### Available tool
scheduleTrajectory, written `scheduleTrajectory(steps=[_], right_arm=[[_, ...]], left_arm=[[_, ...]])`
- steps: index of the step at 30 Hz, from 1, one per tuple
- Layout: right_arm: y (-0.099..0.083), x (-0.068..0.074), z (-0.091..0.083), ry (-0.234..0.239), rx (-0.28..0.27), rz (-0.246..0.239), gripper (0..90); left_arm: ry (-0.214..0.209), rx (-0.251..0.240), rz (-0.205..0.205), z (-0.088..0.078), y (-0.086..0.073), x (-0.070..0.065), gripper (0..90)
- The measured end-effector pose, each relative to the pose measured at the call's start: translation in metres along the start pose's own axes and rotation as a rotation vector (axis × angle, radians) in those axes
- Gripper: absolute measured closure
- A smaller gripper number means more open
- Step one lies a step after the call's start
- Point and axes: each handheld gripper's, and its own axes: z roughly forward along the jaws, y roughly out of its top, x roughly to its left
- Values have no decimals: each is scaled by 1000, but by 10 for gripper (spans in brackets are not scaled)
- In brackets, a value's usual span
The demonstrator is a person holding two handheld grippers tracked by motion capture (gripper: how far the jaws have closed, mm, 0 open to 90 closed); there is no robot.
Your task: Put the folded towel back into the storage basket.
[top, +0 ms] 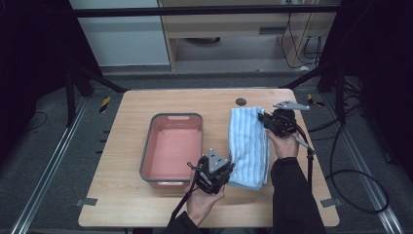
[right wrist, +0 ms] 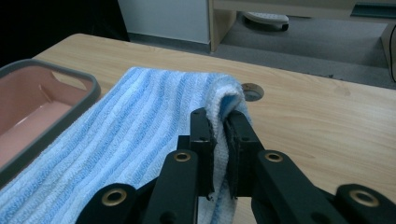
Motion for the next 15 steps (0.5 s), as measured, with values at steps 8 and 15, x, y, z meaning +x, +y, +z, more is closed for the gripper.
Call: scheduleTrajectory(steps=[8,15], right_arm=[[24,21,-6,4,-36,-32,830],[39,34,-7,7,-59,-36,829]], left_arm=[[20,-24,6,-22,10,9,844],[33,-41,20,-40,20,16,844]])
